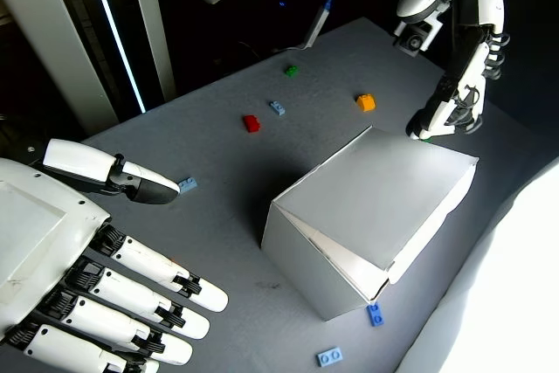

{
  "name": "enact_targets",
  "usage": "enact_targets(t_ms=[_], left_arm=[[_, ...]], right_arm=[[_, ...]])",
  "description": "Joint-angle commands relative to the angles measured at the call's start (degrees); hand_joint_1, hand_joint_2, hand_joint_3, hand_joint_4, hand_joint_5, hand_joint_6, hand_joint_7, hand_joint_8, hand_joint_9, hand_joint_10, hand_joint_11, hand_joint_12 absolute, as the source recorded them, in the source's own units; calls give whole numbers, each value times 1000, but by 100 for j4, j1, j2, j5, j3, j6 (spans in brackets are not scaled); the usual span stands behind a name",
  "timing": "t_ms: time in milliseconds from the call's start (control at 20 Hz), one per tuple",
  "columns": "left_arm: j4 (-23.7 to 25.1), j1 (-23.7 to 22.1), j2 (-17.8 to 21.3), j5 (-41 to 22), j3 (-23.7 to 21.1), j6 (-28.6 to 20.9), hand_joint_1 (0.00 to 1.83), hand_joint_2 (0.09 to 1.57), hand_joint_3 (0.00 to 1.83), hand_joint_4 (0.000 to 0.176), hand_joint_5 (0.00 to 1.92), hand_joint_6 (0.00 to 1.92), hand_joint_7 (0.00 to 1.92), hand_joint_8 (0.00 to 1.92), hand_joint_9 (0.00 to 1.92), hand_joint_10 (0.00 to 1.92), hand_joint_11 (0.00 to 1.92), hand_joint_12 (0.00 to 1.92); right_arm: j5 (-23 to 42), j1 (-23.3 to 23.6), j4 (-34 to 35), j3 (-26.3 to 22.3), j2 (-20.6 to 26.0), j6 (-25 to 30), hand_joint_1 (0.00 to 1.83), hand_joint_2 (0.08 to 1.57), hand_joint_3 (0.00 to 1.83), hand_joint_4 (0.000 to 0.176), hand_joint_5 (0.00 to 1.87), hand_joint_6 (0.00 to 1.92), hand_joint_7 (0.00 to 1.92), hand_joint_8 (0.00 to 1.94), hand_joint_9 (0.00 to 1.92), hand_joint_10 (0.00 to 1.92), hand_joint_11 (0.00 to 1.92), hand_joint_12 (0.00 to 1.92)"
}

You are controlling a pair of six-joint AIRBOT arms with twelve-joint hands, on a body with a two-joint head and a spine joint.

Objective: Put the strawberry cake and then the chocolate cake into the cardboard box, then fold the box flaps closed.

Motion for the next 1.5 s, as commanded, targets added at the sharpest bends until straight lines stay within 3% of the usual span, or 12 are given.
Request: enact_targets(t_ms=[0,350,500,700,850,1000,1200,1450], left_arm=[[-255,-103,-64,-171,84,101,146,1208,0,16,390,0,508,0,608,3,128,1237],[-247,-91,-925,-723,1128,1598,110,1213,1,22,385,0,503,1,593,0,98,1260],[-253,-29,-1289,-816,1672,2021,102,1215,1,14,394,4,504,0,596,1,106,1269],[-253,111,-1437,-950,1835,2124,120,1210,1,15,399,0,518,0,604,1,120,1239],[-335,306,-1447,-1003,1751,2125,115,1212,1,12,397,0,504,0,599,0,139,1204],[-349,381,-1446,-1031,1690,2124,103,1214,2,15,401,3,501,1,595,2,138,1205],[-345,248,-1402,-1062,1742,2123,76,1212,1,13,400,1,508,3,593,1,130,1217],[39,-129,-1183,-1048,1660,1891,130,1203,0,14,422,2,535,1,605,3,145,1230]], right_arm=[[610,50,-26,8,73,16,40,1158,1,0,219,0,293,0,332,2,0,1107],[602,50,-26,8,71,15,66,1153,0,0,216,3,291,2,323,1,0,1074],[602,51,-26,8,69,15,78,1163,2,0,196,0,276,0,306,0,0,1042],[602,51,-26,7,69,15,66,1160,0,0,200,1,290,2,311,2,0,980],[601,50,-26,7,69,15,82,1153,0,0,212,3,307,2,331,8,0,1089],[594,49,-26,6,69,15,73,1158,1,0,203,0,289,0,310,1,0,1082],[577,49,-26,5,69,15,83,1155,0,0,197,5,288,3,307,6,0,1044],[575,48,-26,4,70,15,63,1165,2,0,199,4,286,0,305,4,0,1025]])
